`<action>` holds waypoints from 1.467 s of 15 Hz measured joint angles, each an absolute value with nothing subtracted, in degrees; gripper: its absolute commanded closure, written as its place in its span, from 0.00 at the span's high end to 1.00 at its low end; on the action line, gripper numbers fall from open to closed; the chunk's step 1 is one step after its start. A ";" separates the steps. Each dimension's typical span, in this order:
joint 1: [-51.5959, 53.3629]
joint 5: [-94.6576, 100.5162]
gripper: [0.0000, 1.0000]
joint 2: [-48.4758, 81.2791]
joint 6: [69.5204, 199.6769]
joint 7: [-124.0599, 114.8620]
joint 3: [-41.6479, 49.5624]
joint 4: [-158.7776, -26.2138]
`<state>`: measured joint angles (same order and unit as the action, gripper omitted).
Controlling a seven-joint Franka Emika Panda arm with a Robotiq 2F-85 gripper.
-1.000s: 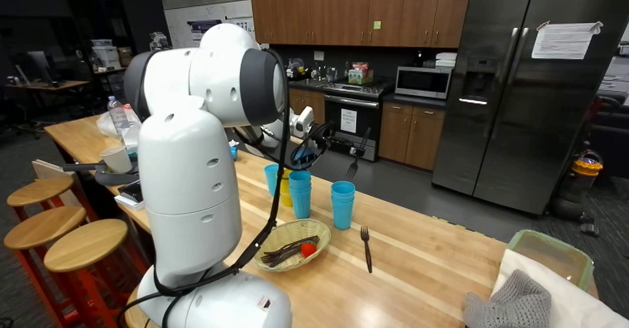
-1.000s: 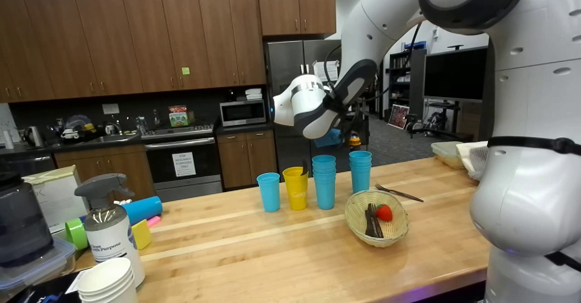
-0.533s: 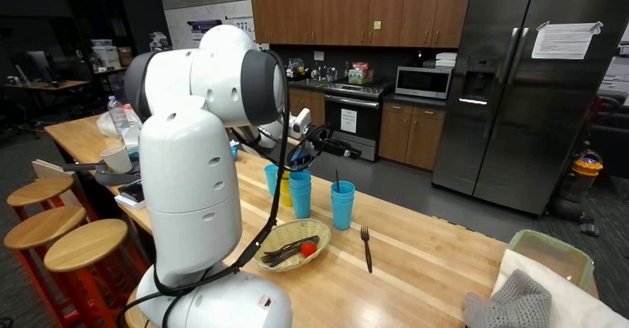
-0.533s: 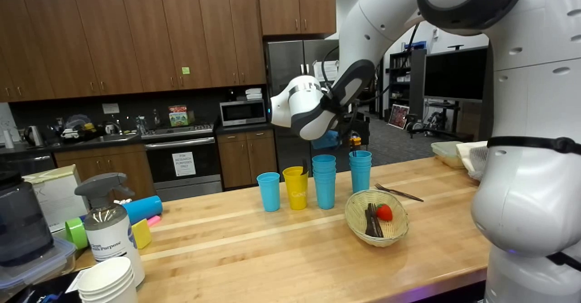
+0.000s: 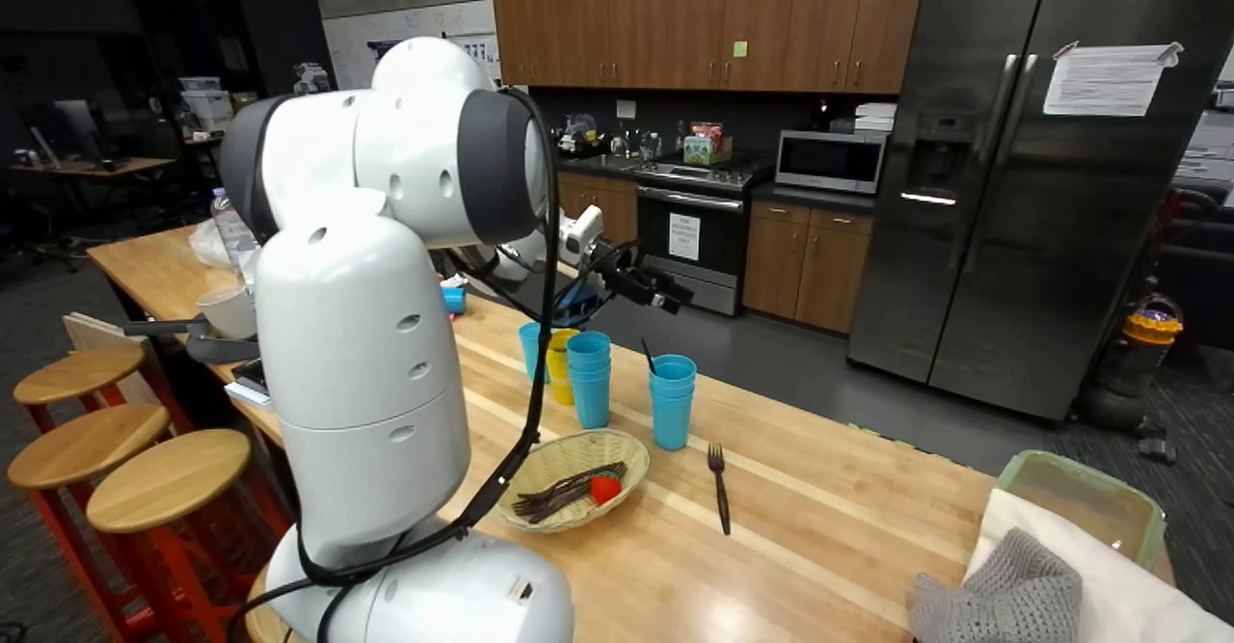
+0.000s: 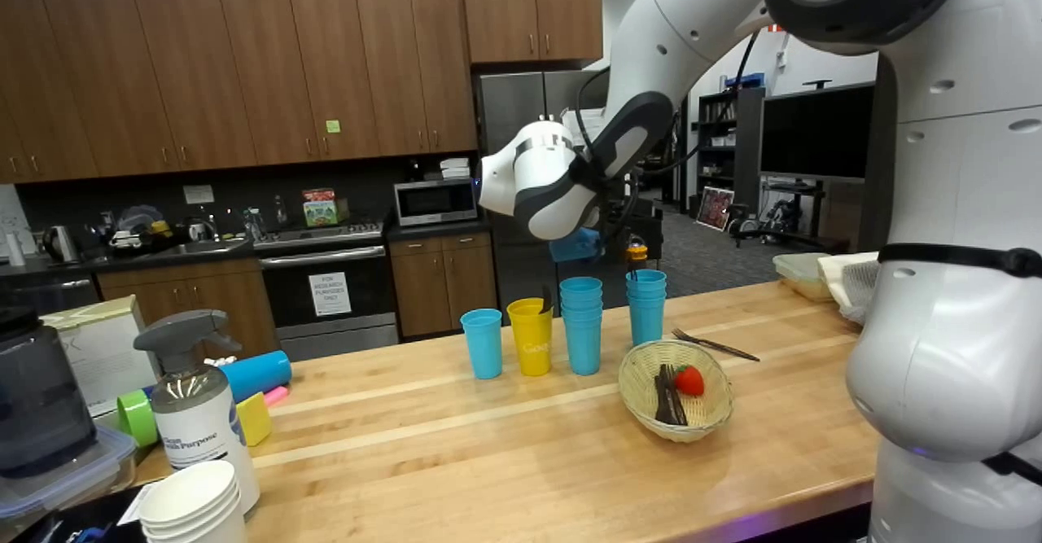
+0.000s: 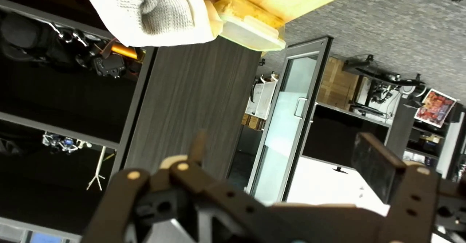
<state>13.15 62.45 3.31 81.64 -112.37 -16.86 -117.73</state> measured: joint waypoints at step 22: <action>13.69 38.90 1.00 -22.36 74.61 -116.48 -17.71 -126.02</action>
<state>13.69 38.90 -22.36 74.61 -116.48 -17.71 -126.02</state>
